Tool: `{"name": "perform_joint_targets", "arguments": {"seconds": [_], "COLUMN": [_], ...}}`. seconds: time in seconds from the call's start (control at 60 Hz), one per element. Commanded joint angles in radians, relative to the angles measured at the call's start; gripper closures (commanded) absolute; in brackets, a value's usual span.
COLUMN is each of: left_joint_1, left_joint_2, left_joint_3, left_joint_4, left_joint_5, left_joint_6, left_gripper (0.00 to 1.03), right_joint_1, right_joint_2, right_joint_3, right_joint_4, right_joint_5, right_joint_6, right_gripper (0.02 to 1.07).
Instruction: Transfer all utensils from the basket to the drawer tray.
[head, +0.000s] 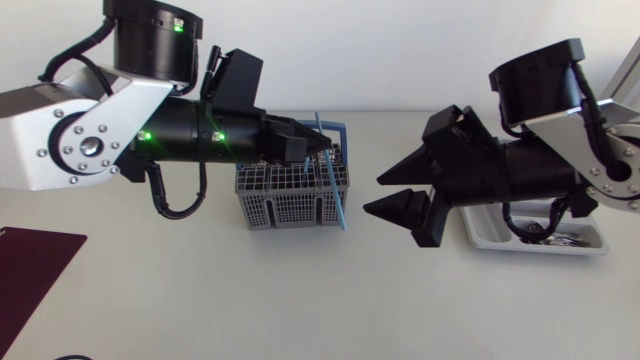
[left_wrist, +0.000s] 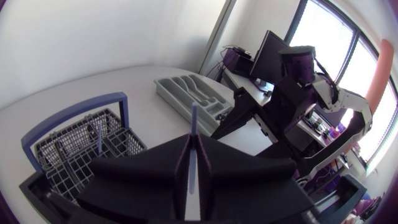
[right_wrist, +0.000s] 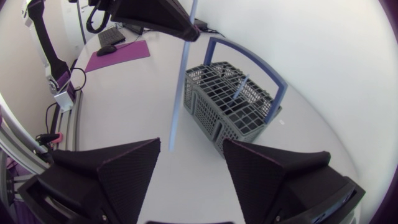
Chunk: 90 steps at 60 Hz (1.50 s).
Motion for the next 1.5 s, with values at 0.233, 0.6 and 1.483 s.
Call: {"name": "perform_joint_targets", "arguments": {"seconds": [0.233, 0.6, 1.483], "left_joint_1": [0.009, 0.021, 0.136], "left_joint_2": [0.026, 0.026, 0.014], "left_joint_3": [0.043, 0.043, 0.103], "left_joint_4": [-0.015, -0.015, 0.073], "left_joint_5": [0.060, 0.093, 0.043], "left_joint_6": [-0.047, -0.060, -0.073], "left_gripper": [1.00, 1.00, 0.11], "right_joint_1": [0.065, 0.070, -0.102], "right_joint_2": [0.122, 0.189, 0.191], "right_joint_3": [0.068, 0.114, 0.040], "right_joint_4": [0.006, 0.001, -0.123], "right_joint_5": [-0.051, -0.101, -0.109], "right_joint_6": [0.104, 0.147, 0.015], "right_gripper": [0.39, 0.76, 1.01]}}
